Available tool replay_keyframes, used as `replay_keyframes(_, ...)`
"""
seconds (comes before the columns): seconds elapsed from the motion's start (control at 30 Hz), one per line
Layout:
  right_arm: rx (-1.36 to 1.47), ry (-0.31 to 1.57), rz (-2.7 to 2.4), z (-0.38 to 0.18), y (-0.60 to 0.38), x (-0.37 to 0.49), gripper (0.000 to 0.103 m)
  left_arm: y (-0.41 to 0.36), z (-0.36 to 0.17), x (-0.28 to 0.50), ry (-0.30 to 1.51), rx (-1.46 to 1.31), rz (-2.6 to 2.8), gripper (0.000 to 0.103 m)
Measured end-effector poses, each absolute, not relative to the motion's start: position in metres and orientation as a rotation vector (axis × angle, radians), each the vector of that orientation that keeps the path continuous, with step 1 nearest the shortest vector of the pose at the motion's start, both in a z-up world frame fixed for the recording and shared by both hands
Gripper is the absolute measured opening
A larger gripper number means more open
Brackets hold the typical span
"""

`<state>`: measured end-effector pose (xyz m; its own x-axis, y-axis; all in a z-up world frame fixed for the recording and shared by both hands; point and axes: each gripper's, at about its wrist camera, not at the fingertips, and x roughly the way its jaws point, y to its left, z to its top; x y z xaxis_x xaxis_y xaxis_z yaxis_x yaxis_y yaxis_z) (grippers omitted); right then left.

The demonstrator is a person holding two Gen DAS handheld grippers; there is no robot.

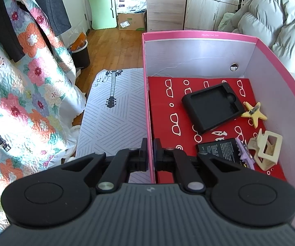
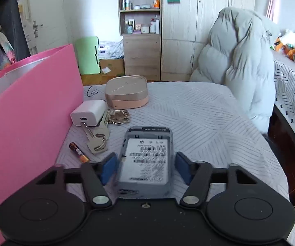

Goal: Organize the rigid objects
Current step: 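Carry the grey router into the pink box onto the black case, release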

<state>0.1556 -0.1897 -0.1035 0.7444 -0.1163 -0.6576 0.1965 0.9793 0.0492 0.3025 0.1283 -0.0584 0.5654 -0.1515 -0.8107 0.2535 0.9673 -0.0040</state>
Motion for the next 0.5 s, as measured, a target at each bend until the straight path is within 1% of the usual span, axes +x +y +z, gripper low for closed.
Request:
replay_keyframes(0.17, 0.155, 0.767, -0.080, -0.097, -0.192, 0.140, 0.065, 0.128, -0.058, 0.302, 0.937, 0.118, -0.234, 0.004)
replay_keyframes(0.27, 0.095, 0.794, -0.048, -0.096, -0.181, 0.141, 0.067, 0.127, -0.058, 0.300, 0.931, 0.132, -0.232, 0.004)
replay_keyframes(0.37, 0.062, 0.763, -0.077, -0.100, -0.176, 0.150, 0.068, 0.128, -0.058, 0.301, 0.932, 0.121, -0.232, 0.004)
replay_keyframes(0.43, 0.016, 0.741, -0.069, -0.103, -0.171, 0.154, 0.065, 0.129, -0.058, 0.302, 0.931, 0.114, -0.233, 0.004)
replay_keyframes(0.5, 0.034, 0.741, -0.050, -0.102, -0.170, 0.155, 0.065, 0.129, -0.059, 0.302, 0.932, 0.113, -0.235, 0.004)
